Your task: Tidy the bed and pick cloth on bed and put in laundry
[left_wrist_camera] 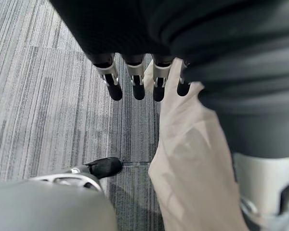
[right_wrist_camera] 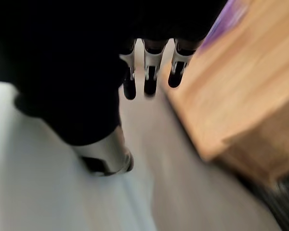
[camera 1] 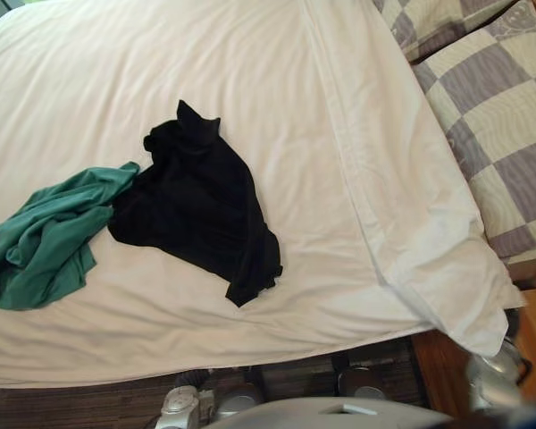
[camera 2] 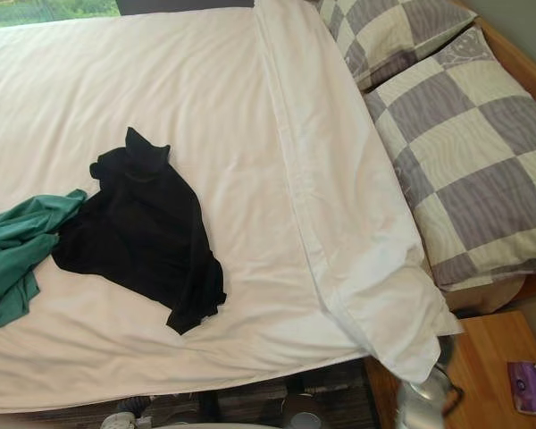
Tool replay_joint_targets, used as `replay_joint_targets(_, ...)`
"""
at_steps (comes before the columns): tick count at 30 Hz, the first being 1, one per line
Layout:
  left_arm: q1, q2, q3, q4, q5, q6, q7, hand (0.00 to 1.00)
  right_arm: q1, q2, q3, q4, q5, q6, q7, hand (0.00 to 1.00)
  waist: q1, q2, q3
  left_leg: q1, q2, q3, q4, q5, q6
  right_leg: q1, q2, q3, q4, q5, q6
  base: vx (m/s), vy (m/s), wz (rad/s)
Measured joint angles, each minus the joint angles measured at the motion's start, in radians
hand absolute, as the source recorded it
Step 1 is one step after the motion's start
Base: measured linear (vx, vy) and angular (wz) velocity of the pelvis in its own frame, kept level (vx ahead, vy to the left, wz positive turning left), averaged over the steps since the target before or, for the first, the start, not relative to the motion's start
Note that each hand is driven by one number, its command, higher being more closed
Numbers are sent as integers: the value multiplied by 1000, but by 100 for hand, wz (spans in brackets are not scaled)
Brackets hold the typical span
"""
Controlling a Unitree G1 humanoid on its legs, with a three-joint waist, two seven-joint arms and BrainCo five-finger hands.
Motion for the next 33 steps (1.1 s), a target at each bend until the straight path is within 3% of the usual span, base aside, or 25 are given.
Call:
replay_joint_targets(2, 2, -22, 45, -7, -1, -1, 0, 0, 39, 0, -103, -74, 27, -1, -56, 0, -13, -4, -18, 3, 1, 11, -1, -18, -6, 0, -1, 1, 0, -1, 1, 32, -9, -6)
replay_joint_targets(9, 3, -87, 120, -44, -3, 0, 1, 0, 93, 63, -232, -226, 90, -1, -171, 0, -14, -26, -54, 27, 6, 14, -1, -40, 2, 26, -4, -26, 3, -1, 2, 36, -19, 3)
replay_joint_targets(10, 3, -89, 120, -45, -9, 0, 0, 0, 94, 74, -230, -258, 94, -1, -195, 100, -16, -27, -61, 28, 7, 13, -1, -43, 3, 26, -5, -35, 11, -1, 2, 18, -23, 10)
replay_joint_targets(15, 0, -92, 119, -47, -22, 2, 0, 0, 70, 80, -196, -333, 103, -15, -228, 100, -11, -26, -64, 32, 9, 13, -1, -44, 5, 25, -6, -53, 32, -1, 2, 6, -20, 7)
replay_joint_targets(21, -29, -89, 92, -43, -21, 7, 0, 0, -108, 78, 34, -345, 261, -92, -161, 100, -2, -9, -26, -18, 1, 6, 32, -39, 7, -13, -16, -51, 43, -1, 1, -18, -35, 3)
replay_joint_targets(23, -75, -89, 59, -43, -25, 6, 1, 0, -234, 45, 87, -344, 389, -153, -122, 100, 20, 9, 30, -123, 4, -5, 153, -75, 19, -70, -29, -50, 59, -1, 1, -72, -32, 13)
replay_joint_targets(24, -82, -89, 59, -43, -31, 6, 1, 0, -259, 36, 94, -344, 409, -160, -119, 100, 23, 16, 42, -144, 6, -8, 178, -83, 21, -78, -31, -50, 60, -1, 1, -65, -28, 16)
replay_joint_targets(25, -95, -90, 58, -42, -36, 5, 2, 0, -314, 20, 102, -344, 442, -169, -112, 100, 30, 29, 66, -183, 10, -17, 225, -99, 24, -93, -33, -51, 63, -1, 1, -71, -28, 20)
replay_joint_targets(26, -114, -96, 57, -41, -41, 5, 3, 0, -395, 3, 102, -344, 507, -206, -109, 100, 44, 53, 105, -240, 23, -28, 300, -123, 25, -115, -31, -56, 73, -1, 1, -55, -19, 20)
replay_joint_targets(29, -136, -106, 58, -48, -71, -13, 3, 0, -495, -8, 99, -383, 634, -276, -103, 100, 60, 90, 153, -346, 46, -51, 410, -164, 35, -177, -24, -77, 108, -3, 4, -100, -1, 18)
replay_joint_targets(33, -167, -113, 57, -87, -83, -33, 1, 0, -559, -7, 87, -420, 710, -366, -104, 100, 69, 112, 216, -451, 49, -49, 516, -203, 57, -269, -32, -69, 175, -20, 20, -81, 59, 1)
